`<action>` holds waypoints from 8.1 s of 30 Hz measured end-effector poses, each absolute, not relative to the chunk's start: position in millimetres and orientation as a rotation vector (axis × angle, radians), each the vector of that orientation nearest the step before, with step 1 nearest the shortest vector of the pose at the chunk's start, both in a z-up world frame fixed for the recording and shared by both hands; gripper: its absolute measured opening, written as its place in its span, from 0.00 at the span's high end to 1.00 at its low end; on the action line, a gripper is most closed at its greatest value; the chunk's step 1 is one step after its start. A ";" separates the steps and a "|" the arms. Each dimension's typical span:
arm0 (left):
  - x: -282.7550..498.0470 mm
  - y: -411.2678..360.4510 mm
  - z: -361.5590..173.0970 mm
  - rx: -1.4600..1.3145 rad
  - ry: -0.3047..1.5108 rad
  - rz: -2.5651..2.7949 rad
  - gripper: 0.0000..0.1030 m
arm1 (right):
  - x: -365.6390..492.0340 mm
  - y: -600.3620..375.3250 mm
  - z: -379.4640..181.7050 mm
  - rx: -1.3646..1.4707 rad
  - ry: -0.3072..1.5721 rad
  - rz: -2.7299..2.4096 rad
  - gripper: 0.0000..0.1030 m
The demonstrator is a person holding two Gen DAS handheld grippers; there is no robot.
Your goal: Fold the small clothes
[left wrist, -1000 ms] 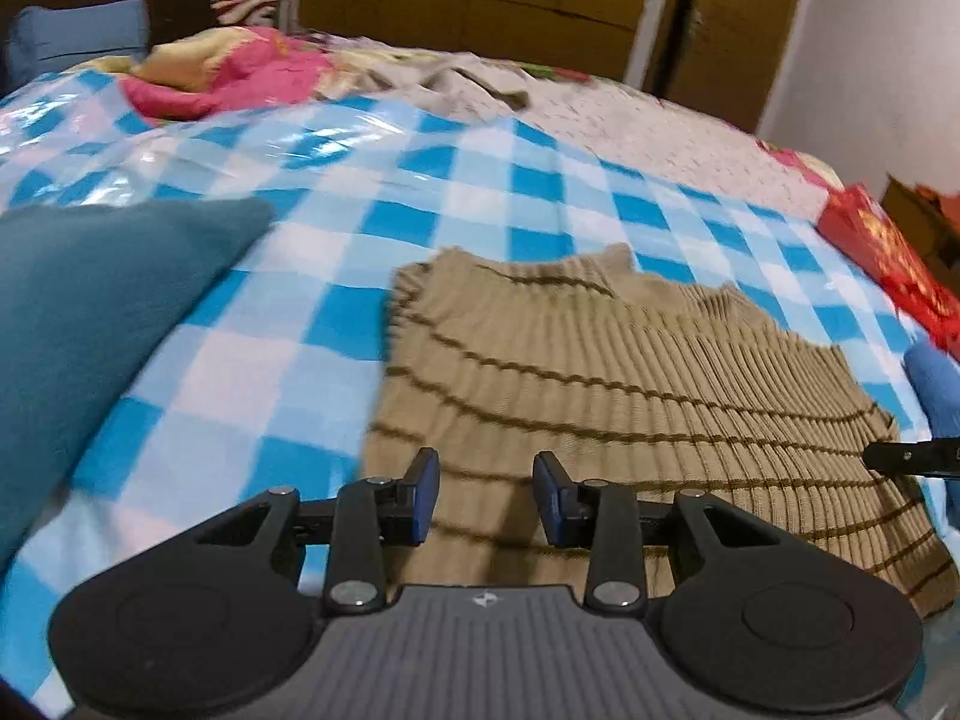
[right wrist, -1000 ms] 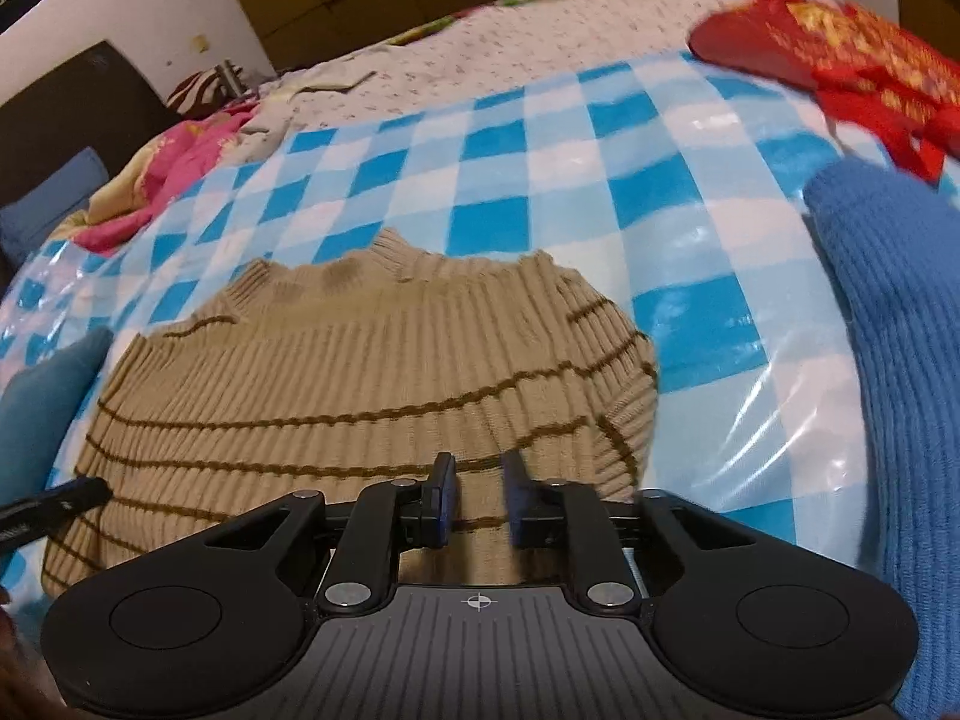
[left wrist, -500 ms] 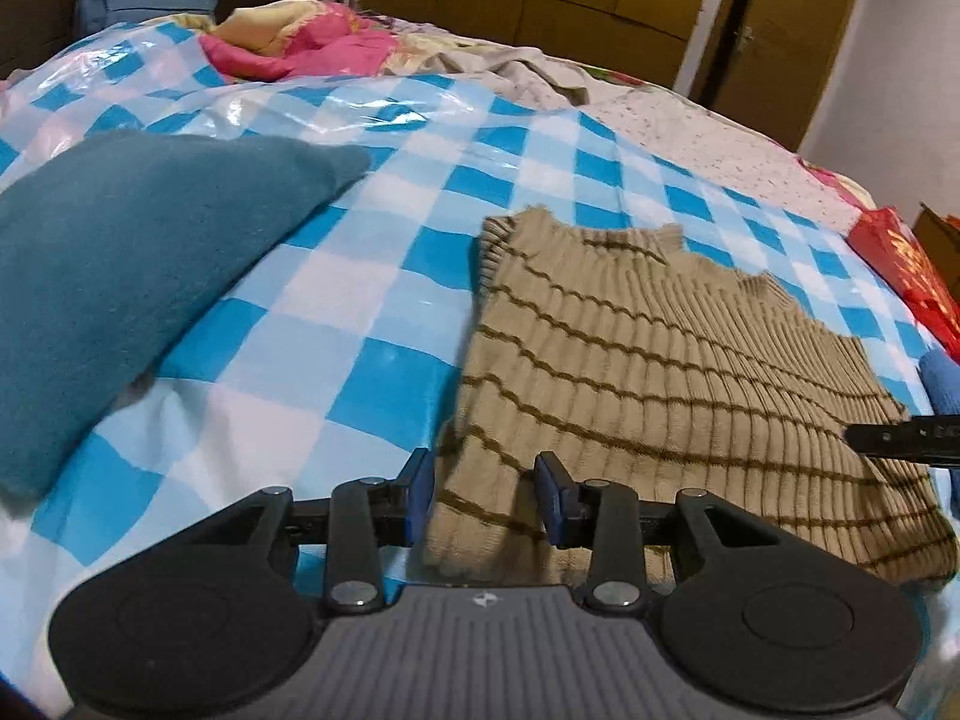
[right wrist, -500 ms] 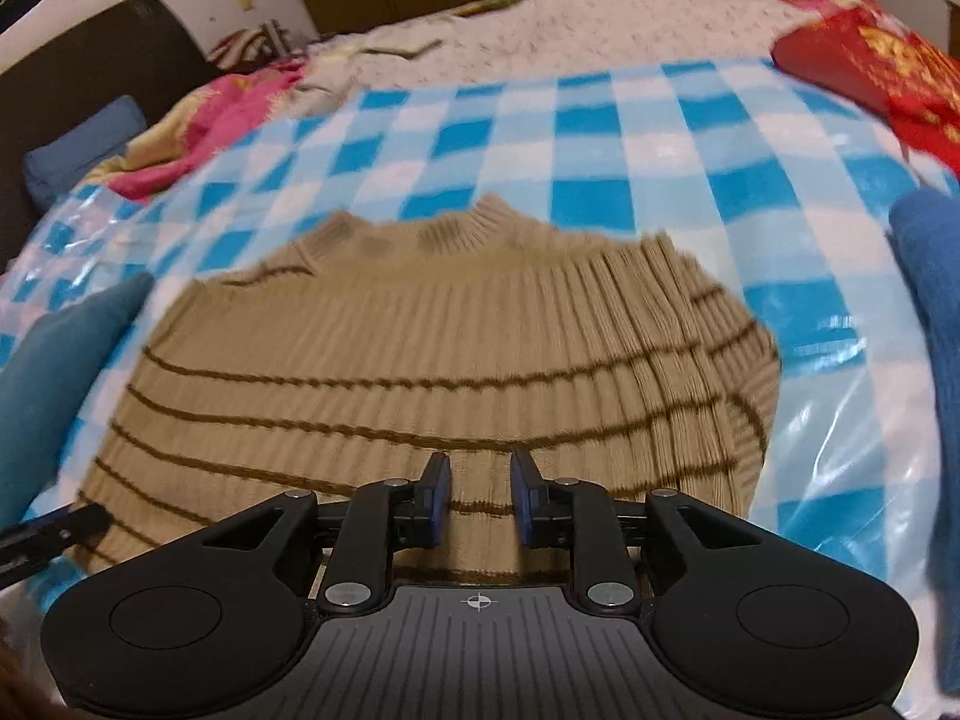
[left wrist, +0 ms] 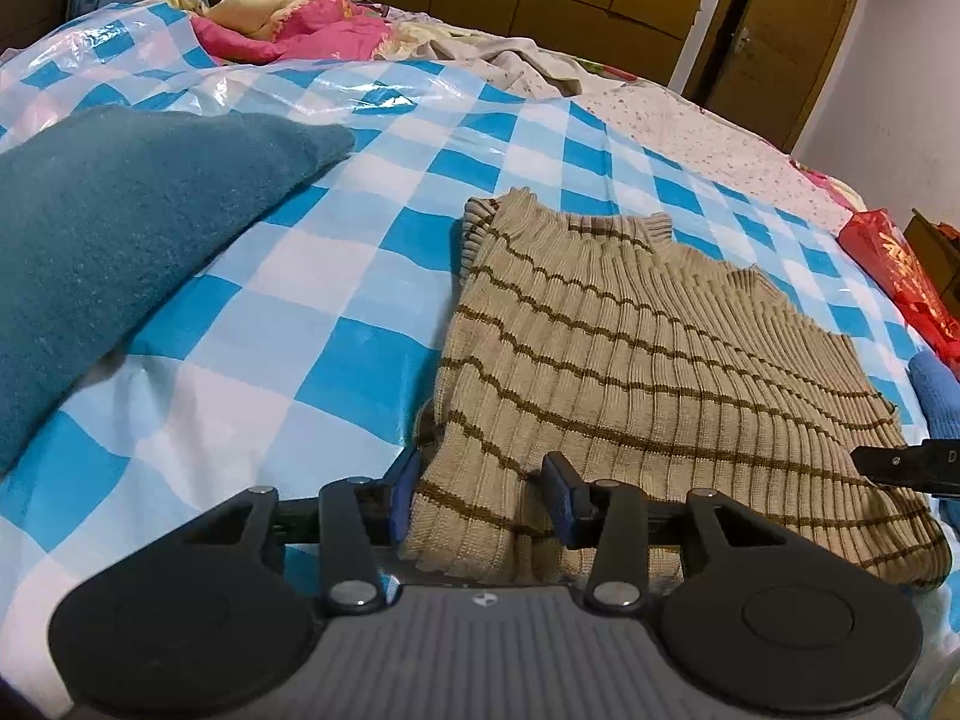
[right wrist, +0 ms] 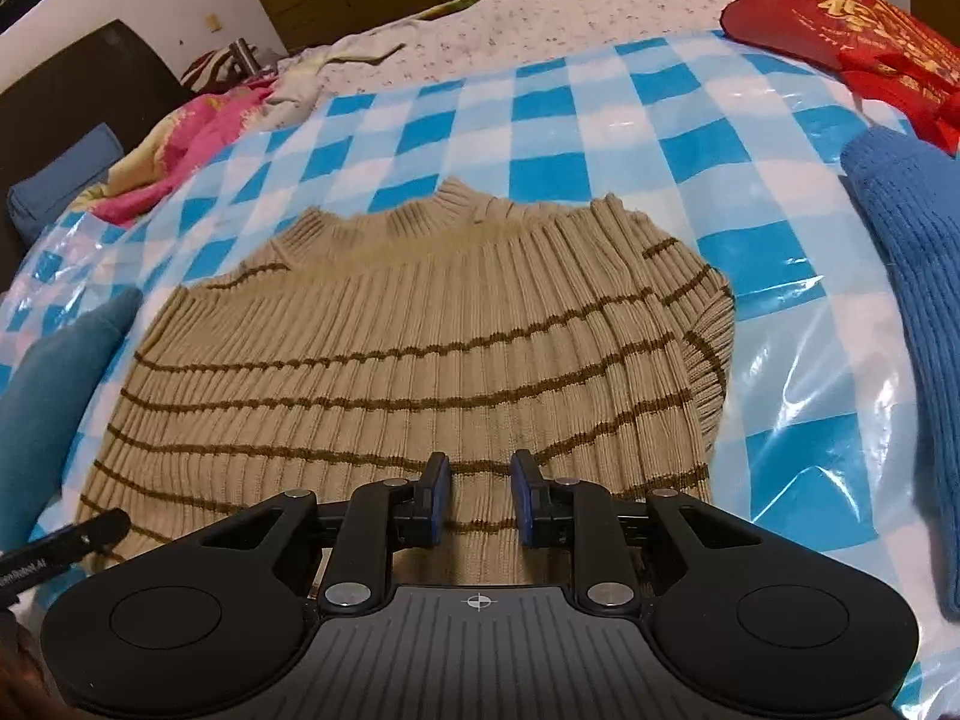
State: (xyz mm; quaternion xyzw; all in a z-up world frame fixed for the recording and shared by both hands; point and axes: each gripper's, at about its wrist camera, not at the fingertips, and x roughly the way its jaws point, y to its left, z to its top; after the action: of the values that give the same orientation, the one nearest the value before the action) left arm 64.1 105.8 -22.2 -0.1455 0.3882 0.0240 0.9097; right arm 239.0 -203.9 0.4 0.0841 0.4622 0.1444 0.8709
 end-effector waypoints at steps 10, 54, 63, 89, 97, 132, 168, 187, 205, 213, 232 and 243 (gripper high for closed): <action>61.0 111.5 -22.7 -0.388 0.780 0.038 0.49 | 249.8 -146.9 44.1 0.099 0.942 0.449 0.64; 38.5 105.5 -14.7 -0.355 0.651 -0.100 0.50 | 299.8 77.8 26.2 -0.281 1.081 0.517 0.88; 24.4 85.4 -3.2 -0.199 0.544 -0.107 0.51 | 299.2 9.7 55.4 -0.082 1.044 0.540 0.89; 43.8 17.0 0.2 0.139 0.622 -0.026 0.71 | 302.8 -97.8 58.0 0.213 0.999 0.596 0.89; 47.1 -43.3 38.1 0.155 0.526 -0.198 0.72 | 309.8 -159.8 81.8 0.267 0.928 0.551 0.89; 65.2 -176.1 -8.7 0.334 0.687 -0.454 0.63 | 292.7 -292.1 15.5 0.222 0.962 0.290 0.82; 63.7 -80.0 22.0 0.084 0.654 -0.423 0.52 | 206.1 -255.0 32.3 -0.026 0.898 0.349 0.82; 82.0 -36.8 20.9 -0.033 0.681 -0.346 0.51 | 222.4 -258.1 53.3 -0.017 0.834 0.262 0.80; 121.0 -38.6 -15.2 -0.077 0.760 -0.314 0.39 | 256.6 -240.4 13.8 -0.027 0.875 0.218 0.78; 95.9 -32.2 -18.5 -0.098 0.772 -0.286 0.38 | 210.7 -230.6 23.5 -0.055 0.866 0.205 0.73; 74.9 -30.4 -27.4 -0.061 0.798 -0.247 0.25 | 166.2 -227.8 20.8 -0.019 0.876 0.129 0.69; 58.2 -32.0 -25.2 -0.019 0.794 -0.235 0.18 | 138.6 -221.7 20.4 0.008 0.858 0.122 0.69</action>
State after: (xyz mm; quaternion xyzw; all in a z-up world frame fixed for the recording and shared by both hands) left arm 58.2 -32.0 -25.2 -0.0090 0.3858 -0.1140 0.9155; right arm 138.6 -221.7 20.4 0.0040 0.4158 0.0593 0.9075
